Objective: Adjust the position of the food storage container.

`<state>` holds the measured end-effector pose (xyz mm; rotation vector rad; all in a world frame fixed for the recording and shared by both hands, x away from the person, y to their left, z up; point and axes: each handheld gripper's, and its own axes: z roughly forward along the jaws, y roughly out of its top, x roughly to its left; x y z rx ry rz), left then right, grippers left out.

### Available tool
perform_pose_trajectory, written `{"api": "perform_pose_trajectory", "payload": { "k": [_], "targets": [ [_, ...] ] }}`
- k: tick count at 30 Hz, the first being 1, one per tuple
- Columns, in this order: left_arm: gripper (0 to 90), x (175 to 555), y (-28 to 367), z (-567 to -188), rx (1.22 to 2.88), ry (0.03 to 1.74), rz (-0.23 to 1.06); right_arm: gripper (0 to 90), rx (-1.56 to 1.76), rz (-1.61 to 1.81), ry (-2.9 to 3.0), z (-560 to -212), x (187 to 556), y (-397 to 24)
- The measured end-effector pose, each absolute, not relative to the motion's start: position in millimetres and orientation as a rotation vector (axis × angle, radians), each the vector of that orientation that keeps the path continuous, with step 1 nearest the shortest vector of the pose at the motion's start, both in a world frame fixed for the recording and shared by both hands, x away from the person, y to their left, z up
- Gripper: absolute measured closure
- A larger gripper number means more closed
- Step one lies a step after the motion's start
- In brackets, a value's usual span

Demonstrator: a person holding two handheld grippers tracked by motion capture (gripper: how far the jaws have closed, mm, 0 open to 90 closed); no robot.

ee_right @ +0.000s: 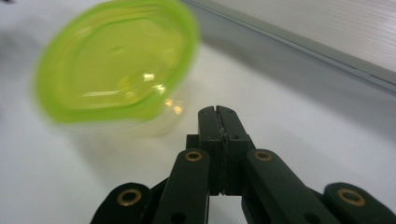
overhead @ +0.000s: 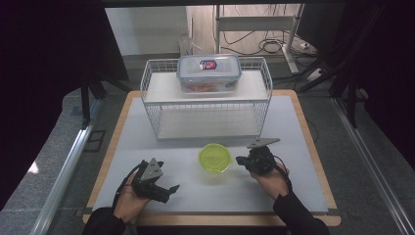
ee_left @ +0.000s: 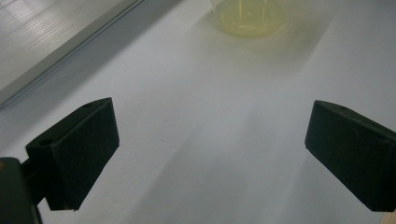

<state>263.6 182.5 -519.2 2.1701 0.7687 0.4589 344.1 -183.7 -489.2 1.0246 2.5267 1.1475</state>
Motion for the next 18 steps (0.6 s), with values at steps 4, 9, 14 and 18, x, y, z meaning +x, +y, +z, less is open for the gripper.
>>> {"api": "perform_pose_trajectory", "payload": {
  "k": [4,9,14,18],
  "targets": [
    [2.9,264,182,-519,2.171,0.77,0.458,89.4,0.984,1.176,2.559,-487,328,-181],
    [2.9,264,181,-520,2.172,0.769,0.459,88.9,0.927,1.204,2.584,-487,323,-171],
    [3.0,265,181,-520,2.18,0.769,0.457,89.0,0.946,1.206,2.557,-486,331,-169],
    [3.0,265,181,-521,2.183,0.769,0.46,89.0,0.957,1.203,2.545,-486,336,-170]
  ]
}}
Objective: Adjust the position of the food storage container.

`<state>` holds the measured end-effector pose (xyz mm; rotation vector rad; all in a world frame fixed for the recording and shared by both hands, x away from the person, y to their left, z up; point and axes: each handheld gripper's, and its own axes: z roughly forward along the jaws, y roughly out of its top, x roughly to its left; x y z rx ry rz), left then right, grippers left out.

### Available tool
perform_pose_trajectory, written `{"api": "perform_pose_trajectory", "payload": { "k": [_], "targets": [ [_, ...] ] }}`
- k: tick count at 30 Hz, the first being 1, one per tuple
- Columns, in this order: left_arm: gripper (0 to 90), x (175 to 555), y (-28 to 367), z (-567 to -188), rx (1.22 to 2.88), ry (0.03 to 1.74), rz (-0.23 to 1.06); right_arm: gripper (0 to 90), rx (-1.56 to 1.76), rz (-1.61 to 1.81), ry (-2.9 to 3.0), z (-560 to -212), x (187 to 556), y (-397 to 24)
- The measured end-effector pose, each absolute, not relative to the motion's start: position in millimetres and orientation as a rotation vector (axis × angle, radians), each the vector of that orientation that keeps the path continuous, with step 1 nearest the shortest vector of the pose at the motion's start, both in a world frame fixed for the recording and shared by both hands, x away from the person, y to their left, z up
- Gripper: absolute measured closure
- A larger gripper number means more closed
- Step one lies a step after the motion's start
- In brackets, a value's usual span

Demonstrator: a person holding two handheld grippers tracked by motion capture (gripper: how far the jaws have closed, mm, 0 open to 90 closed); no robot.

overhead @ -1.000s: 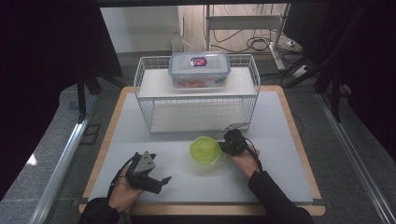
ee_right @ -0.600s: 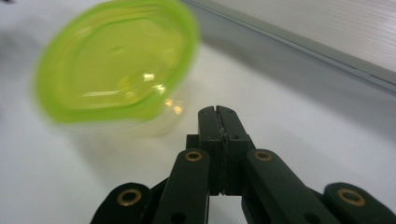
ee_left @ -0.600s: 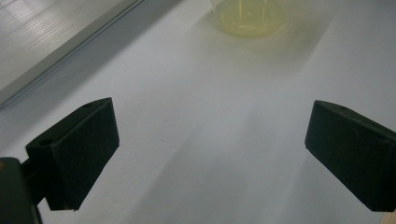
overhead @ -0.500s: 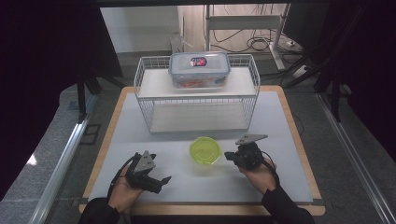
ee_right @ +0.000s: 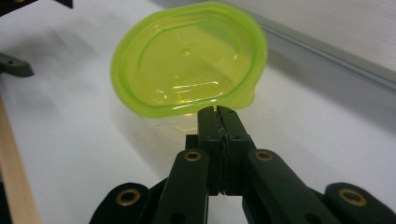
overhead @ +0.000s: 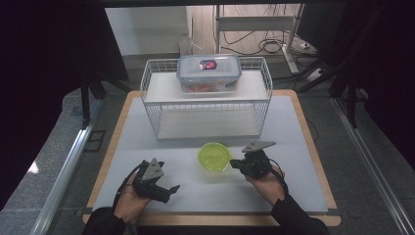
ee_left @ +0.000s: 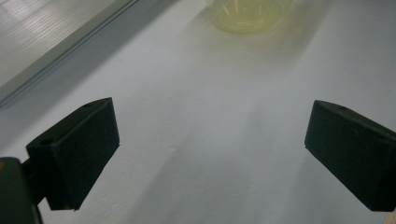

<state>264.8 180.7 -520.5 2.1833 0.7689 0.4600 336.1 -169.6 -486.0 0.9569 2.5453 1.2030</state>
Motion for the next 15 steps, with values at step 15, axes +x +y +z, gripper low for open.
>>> {"api": "perform_pose_trajectory", "payload": {
  "k": [15],
  "targets": [
    [3.0,266,180,-521,2.187,0.773,0.454,88.9,1.006,1.19,2.493,-489,372,-164]
  ]
}}
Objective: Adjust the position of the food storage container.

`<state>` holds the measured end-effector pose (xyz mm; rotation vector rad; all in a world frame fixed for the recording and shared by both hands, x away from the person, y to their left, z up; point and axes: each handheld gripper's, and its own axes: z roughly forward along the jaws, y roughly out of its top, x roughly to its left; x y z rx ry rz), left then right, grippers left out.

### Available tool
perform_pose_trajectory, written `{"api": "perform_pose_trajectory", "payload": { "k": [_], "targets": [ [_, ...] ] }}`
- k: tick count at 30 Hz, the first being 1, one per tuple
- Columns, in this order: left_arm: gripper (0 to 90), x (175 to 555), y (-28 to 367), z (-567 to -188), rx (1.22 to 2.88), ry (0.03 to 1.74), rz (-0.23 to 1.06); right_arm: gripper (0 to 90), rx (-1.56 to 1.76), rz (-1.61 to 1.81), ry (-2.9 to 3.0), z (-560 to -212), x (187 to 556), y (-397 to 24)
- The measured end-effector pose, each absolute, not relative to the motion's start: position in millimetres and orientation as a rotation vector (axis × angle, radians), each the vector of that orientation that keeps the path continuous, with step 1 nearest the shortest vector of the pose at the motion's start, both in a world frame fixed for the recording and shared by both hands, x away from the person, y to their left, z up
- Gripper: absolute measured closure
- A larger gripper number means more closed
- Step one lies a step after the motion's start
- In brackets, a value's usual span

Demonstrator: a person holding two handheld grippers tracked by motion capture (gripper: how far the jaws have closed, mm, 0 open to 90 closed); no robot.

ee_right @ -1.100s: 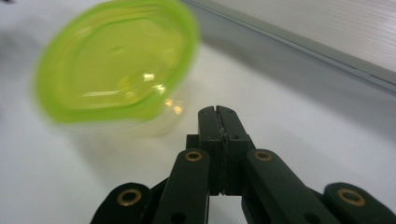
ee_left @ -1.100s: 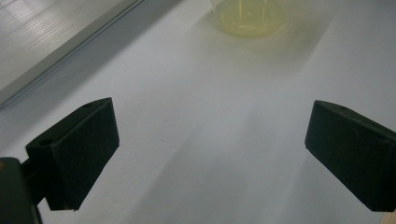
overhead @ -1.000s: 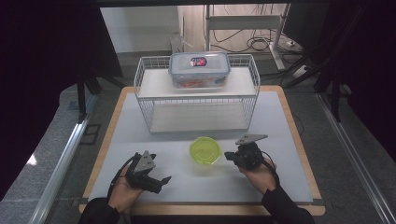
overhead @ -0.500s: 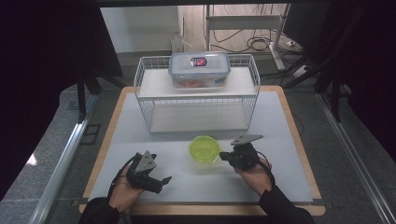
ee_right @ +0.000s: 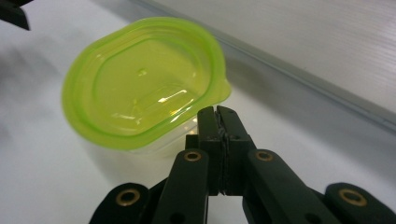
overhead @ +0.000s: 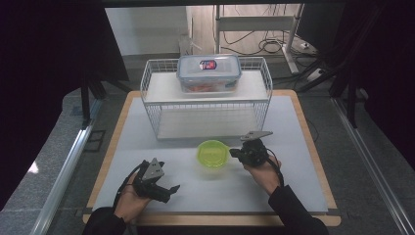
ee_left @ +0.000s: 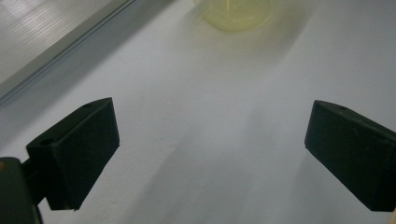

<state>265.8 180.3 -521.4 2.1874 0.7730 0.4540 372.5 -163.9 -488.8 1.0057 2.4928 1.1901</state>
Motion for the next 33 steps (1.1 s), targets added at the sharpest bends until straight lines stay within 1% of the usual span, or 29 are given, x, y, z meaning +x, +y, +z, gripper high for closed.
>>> {"api": "perform_pose_trajectory", "payload": {
  "k": [13,16,18,20,21,22,23,26,27,28,29,30,31,32,33],
  "targets": [
    [3.1,266,180,-522,2.189,0.773,0.451,88.8,1.003,1.18,2.49,-494,399,-144],
    [3.0,266,181,-521,2.184,0.773,0.45,85.4,0.988,1.152,2.489,-494,400,-144],
    [3.1,266,182,-521,2.183,0.773,0.448,79.7,0.976,1.129,2.493,-493,398,-149],
    [3.1,266,182,-521,2.185,0.774,0.447,72.0,0.973,1.116,2.495,-489,395,-156],
    [3.2,266,182,-521,2.186,0.774,0.449,64.6,0.981,1.124,2.494,-486,391,-164],
    [3.2,266,182,-521,2.186,0.774,0.449,62.0,0.982,1.124,2.496,-485,389,-167],
    [3.2,266,182,-521,2.186,0.775,0.45,62.0,0.982,1.124,2.496,-485,389,-167],
    [3.1,266,183,-521,2.187,0.777,0.45,51.2,0.973,1.122,2.506,-484,382,-175],
    [3.1,266,183,-521,2.189,0.777,0.449,42.5,0.966,1.145,2.506,-484,379,-179],
    [3.1,266,183,-521,2.189,0.777,0.449,42.5,0.966,1.145,2.506,-484,379,-179],
    [3.1,266,183,-521,2.188,0.778,0.446,40.0,0.964,1.147,2.508,-484,378,-180],
    [3.2,266,183,-522,2.189,0.778,0.445,36.7,0.963,1.147,2.512,-485,376,-181],
    [3.1,266,183,-522,2.189,0.777,0.444,28.9,0.955,1.147,2.503,-486,374,-183],
    [3.2,266,183,-522,2.189,0.777,0.444,28.9,0.955,1.147,2.503,-486,374,-183],
    [3.2,266,183,-522,2.189,0.777,0.443,26.3,0.951,1.148,2.504,-487,373,-184]
  ]
}}
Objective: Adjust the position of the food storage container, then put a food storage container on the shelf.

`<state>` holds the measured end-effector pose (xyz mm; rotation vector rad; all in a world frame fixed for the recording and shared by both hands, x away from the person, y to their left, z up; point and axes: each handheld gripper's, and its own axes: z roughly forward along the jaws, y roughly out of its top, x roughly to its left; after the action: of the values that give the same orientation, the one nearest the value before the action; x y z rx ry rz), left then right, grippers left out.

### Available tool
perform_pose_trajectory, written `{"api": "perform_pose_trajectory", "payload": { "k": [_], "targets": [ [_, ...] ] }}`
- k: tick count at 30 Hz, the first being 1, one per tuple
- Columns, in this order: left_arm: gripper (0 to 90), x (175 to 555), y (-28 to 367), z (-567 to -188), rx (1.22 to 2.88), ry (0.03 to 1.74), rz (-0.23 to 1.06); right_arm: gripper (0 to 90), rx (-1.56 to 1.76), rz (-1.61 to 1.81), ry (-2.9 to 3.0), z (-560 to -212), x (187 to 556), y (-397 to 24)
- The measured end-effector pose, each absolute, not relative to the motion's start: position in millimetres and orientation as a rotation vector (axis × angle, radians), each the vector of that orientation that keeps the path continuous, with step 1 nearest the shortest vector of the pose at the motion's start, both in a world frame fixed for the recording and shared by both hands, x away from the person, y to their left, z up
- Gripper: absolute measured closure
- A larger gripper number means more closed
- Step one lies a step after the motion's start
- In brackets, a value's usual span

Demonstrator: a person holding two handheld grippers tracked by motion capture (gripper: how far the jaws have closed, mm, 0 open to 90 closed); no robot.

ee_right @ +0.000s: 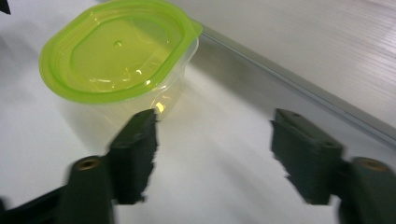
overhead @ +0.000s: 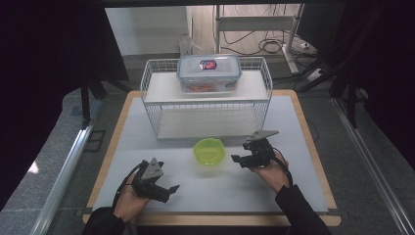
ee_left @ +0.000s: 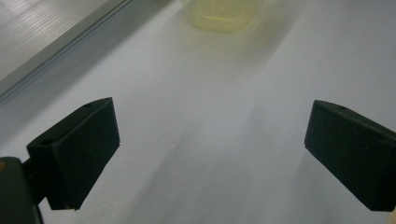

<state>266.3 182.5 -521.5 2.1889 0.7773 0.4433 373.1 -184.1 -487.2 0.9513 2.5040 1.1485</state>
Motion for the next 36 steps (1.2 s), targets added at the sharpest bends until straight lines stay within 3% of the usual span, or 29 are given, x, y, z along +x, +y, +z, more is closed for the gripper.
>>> {"api": "perform_pose_trajectory", "payload": {
  "k": [6,17,20,29,36],
  "targets": [
    [3.2,267,182,-522,2.191,0.779,0.444,10.4,0.992,1.202,2.489,-487,374,-185],
    [3.2,267,182,-523,2.194,0.781,0.444,3.8,1.066,1.238,2.523,-479,378,-173],
    [3.1,267,182,-523,2.195,0.783,0.445,9.4,1.079,1.246,2.529,-474,378,-167],
    [3.2,267,181,-523,2.199,0.784,0.443,39.1,1.19,1.355,2.628,-484,400,-155],
    [3.2,267,182,-523,2.199,0.782,0.441,54.9,1.22,1.377,2.663,-487,415,-143]
  ]
}}
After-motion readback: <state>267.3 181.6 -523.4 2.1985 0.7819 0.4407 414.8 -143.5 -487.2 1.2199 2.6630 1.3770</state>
